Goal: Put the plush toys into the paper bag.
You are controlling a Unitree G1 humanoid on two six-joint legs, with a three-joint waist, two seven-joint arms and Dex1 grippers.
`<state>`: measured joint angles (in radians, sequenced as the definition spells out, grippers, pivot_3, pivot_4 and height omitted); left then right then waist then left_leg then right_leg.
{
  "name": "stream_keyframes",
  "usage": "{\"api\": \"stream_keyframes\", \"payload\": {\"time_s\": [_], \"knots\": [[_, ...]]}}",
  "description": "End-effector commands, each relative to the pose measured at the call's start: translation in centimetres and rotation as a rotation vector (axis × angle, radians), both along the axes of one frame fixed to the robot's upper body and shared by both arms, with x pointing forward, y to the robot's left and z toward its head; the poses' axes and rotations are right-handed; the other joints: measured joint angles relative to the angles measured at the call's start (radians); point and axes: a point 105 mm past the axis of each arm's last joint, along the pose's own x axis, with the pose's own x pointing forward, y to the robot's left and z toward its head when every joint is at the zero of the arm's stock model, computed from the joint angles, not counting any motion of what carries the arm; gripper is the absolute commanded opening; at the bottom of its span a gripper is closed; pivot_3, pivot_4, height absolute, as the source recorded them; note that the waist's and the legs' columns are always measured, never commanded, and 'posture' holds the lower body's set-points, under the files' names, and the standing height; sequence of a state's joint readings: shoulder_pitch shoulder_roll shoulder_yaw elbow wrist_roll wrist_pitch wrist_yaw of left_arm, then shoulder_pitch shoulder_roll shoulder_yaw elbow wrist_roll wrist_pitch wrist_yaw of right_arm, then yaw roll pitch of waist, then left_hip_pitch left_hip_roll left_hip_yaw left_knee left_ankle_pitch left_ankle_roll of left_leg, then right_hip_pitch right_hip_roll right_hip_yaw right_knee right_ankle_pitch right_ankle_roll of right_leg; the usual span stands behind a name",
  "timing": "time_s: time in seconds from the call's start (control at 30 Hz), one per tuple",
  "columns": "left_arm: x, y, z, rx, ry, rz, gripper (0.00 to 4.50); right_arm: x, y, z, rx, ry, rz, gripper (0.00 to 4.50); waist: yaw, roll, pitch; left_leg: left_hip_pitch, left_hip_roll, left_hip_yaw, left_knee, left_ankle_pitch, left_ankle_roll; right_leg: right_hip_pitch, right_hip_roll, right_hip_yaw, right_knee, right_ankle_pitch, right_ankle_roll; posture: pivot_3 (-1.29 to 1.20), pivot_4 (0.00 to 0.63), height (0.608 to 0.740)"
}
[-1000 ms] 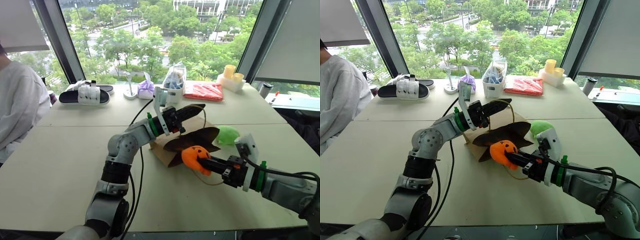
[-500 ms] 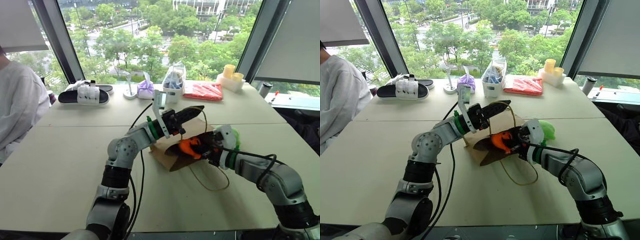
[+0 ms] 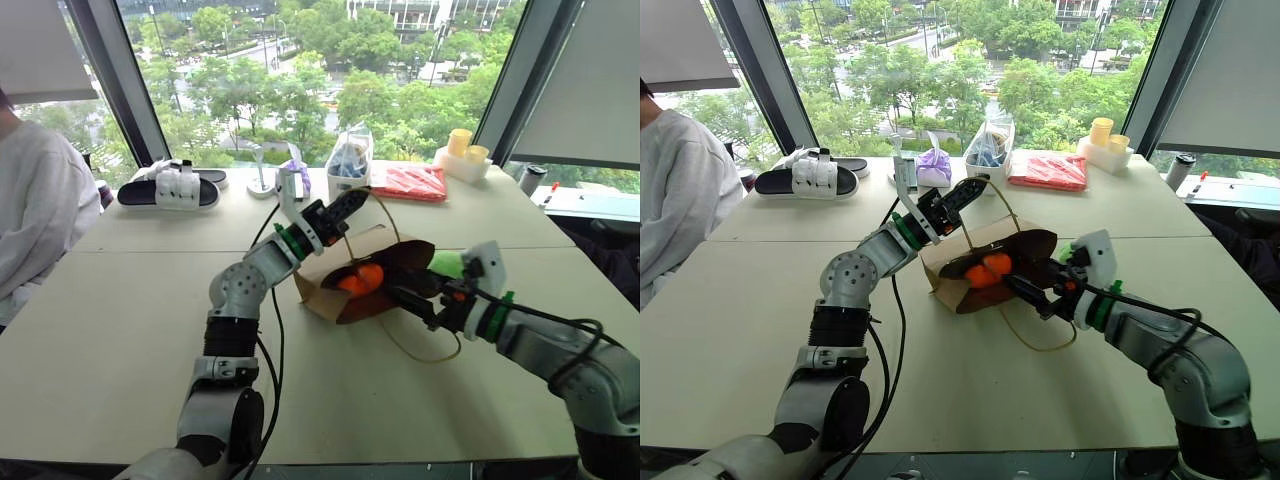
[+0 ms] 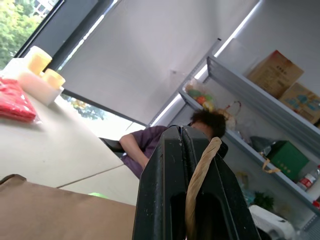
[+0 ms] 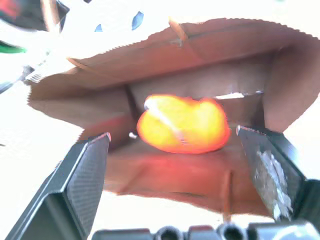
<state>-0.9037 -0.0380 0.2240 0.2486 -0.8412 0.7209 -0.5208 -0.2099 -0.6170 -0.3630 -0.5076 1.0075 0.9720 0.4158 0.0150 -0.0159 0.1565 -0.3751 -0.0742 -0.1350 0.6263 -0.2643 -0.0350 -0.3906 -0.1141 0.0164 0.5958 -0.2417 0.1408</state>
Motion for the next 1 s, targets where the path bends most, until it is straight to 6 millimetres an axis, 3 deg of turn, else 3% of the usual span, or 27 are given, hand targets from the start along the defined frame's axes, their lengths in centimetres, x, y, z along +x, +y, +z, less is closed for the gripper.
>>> {"api": "stream_keyframes", "payload": {"time_s": [0.03,0.1,0.2,0.3,0.5,0.7,0.83,1.0], "knots": [[-0.3,-0.2,1.5,-0.020,-0.055,-0.010,0.00,-0.9,-3.4,4.2,0.115,-0.139,-0.077,4.38,-0.001,0.000,0.000,0.000,0.000,0.000,0.000,0.000,0.000,0.001,0.000,0.000,0.000,0.000,0.000,0.00,0.150,0.740],[-0.4,-0.3,1.4,-0.018,-0.054,-0.018,0.00,-0.2,-5.5,4.7,0.132,-0.157,-0.177,4.38,-0.004,0.000,0.000,0.001,0.000,0.001,0.001,0.000,0.000,0.001,0.000,0.001,0.000,0.000,0.000,0.00,0.150,0.740],[-0.7,-0.7,1.2,-0.008,-0.058,-0.040,0.00,3.1,-9.5,4.5,0.092,-0.174,-0.419,4.38,-0.008,0.000,0.000,0.002,0.001,0.003,0.001,0.000,0.000,0.001,0.000,0.001,0.001,0.000,0.000,0.00,0.150,0.740],[-1.0,-1.1,1.0,-0.001,-0.061,-0.051,0.00,7.6,-12.0,1.6,-0.096,-0.098,-0.640,4.38,-0.013,0.001,-0.001,0.002,0.001,0.005,0.001,0.000,0.000,0.000,0.001,0.003,0.002,0.000,0.000,0.00,0.150,0.740],[-1.3,-1.4,0.7,0.035,-0.088,-0.047,0.00,13.1,-10.7,-3.1,-0.363,-0.066,-0.625,4.38,-0.028,0.001,-0.001,0.001,0.001,0.005,-0.002,0.004,-0.006,-0.003,0.001,0.003,0.002,0.000,0.000,0.00,0.150,0.740],[-1.4,-0.9,0.4,0.057,-0.096,-0.021,0.00,15.1,-9.1,-6.3,-0.438,0.006,-0.529,4.38,-0.029,0.001,-0.001,0.001,0.001,0.005,-0.004,0.004,-0.007,-0.005,0.000,0.003,0.001,0.000,0.000,0.00,0.150,0.740],[-1.2,-0.2,0.4,0.062,-0.094,0.007,0.00,15.1,-10.0,-7.8,-0.581,0.028,-0.542,3.08,-0.028,0.001,-0.001,0.001,0.000,0.004,-0.003,0.005,-0.008,-0.003,0.000,0.003,0.001,0.000,0.000,0.00,0.150,0.740],[-1.2,-0.2,0.3,0.062,-0.092,0.009,0.00,15.2,-10.4,-8.0,-0.569,0.035,-0.568,0.59,-0.028,0.001,-0.001,0.002,0.000,0.004,-0.002,0.005,-0.008,-0.002,0.000,0.003,0.001,0.000,0.000,0.00,0.150,0.740]]}}
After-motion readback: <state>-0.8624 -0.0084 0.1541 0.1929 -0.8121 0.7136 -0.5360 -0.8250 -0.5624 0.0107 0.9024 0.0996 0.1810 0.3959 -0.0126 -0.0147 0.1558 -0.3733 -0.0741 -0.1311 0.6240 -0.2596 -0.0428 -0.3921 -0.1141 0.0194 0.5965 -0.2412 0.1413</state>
